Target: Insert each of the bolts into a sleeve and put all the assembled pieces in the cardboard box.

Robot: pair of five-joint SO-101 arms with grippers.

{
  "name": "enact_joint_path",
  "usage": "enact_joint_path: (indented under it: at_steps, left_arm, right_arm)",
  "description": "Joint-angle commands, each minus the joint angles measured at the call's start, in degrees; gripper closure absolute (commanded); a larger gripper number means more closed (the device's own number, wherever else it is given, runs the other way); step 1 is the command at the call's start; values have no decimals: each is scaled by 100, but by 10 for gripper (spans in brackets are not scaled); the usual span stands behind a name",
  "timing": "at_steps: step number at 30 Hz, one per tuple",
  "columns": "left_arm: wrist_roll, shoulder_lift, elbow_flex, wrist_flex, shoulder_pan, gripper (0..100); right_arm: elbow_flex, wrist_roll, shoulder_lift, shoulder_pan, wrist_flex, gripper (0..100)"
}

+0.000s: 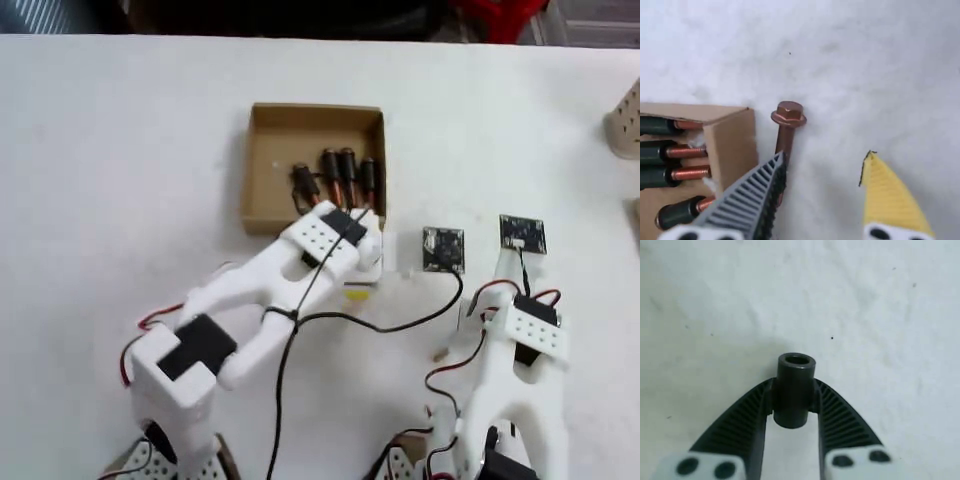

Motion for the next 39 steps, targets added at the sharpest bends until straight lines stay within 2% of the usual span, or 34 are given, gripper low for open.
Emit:
enact_joint_path:
  at_steps: [1, 5, 17, 19, 24, 26, 31, 34, 39]
  left_arm:
    - [-53, -13, -527, -97, -163, 743]
    - [-53, 110, -651, -167, -215, 743]
    - [-18, 1640, -1978, -132, -215, 747]
    - [-35, 1736, -2057, -132, -224, 788]
    - [-26, 1745, -2066, -132, -198, 989]
    - [-9, 1745, -2057, -79, -233, 963]
    - [18, 1745, -2066, 589, -180, 977]
    - [686, 1754, -2171, 932, -48, 977]
    - [3042, 1754, -2567, 1600, 470, 977]
  right_arm:
    - [-26, 0, -163, -48, -66, 981]
    - [-26, 0, -163, -48, -57, 981]
    - [-26, 0, -163, -48, -48, 981]
    - [-26, 0, -163, -57, -40, 981]
    - [-26, 0, -163, -57, -40, 981]
    - [-26, 0, -163, -57, -40, 981]
    - [-26, 0, -163, -57, -40, 981]
    - [-26, 0, -163, -57, -40, 981]
    - [-26, 0, -163, -57, -48, 981]
